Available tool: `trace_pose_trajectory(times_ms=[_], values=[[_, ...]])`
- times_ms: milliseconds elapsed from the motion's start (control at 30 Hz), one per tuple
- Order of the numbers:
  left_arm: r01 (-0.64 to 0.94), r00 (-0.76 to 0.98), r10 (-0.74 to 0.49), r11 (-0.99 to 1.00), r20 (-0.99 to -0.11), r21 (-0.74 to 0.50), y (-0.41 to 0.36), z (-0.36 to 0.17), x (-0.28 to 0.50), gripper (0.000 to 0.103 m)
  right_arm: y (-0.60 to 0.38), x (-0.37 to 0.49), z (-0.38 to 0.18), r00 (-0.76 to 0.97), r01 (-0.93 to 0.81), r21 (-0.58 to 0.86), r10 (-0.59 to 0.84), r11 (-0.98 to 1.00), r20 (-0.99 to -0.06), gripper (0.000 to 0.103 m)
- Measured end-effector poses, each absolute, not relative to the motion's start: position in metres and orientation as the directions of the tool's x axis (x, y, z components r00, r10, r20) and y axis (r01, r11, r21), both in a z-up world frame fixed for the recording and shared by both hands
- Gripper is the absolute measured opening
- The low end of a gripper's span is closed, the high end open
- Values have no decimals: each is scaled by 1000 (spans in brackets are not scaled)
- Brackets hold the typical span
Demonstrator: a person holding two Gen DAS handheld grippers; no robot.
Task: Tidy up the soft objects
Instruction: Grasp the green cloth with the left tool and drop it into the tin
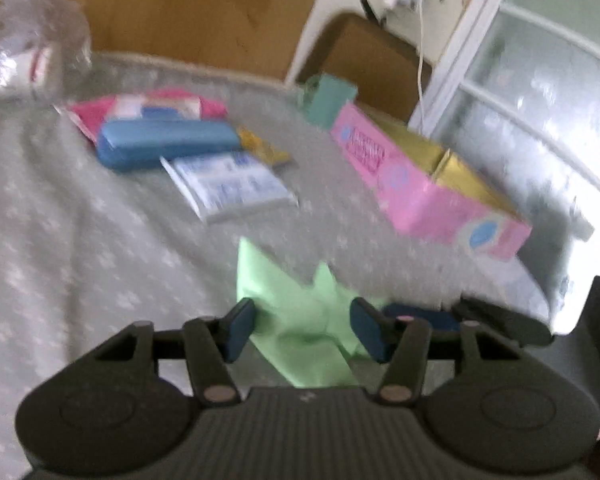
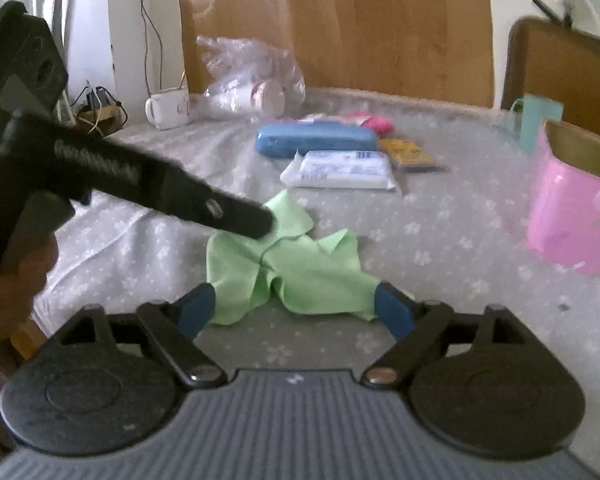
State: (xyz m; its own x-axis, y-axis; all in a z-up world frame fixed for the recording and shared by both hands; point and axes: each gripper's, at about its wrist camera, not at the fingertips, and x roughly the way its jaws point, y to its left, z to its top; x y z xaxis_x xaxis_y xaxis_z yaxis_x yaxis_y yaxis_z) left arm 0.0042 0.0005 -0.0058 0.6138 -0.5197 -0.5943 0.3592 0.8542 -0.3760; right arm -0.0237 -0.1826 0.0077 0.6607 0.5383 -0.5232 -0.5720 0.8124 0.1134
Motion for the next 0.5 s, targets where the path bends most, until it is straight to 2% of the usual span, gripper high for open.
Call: trace_pose_trajectory(times_ms=[33, 67, 100, 167, 300, 500], values=[[362, 630, -508, 862, -588, -355, -4, -6, 1, 47, -181, -19, 4, 646, -573, 132, 544, 809, -536, 55], [371, 623, -509, 861, -593, -349, -8, -5, 0, 45, -179, -20, 3, 658, -573, 120, 542, 811, -523, 23], [378, 617, -516, 856, -594, -351, -10, -3, 0, 40, -175, -22, 3, 668, -578, 92, 534, 811, -517, 12], [394, 601, -541, 841, -588, -371, -15, 3, 4, 35, -172, -23, 4, 668, -595, 79, 547, 800, -505, 10], [442, 600, -576, 817, -555, -370, -32, 24, 16, 35, -176, -19, 4, 695, -563, 111, 542, 819, -473, 9], [595, 590, -662, 744, -462, -305, -87, 78, 44, 35, -213, -16, 36, 852, -434, 39, 424, 900, -306, 9]])
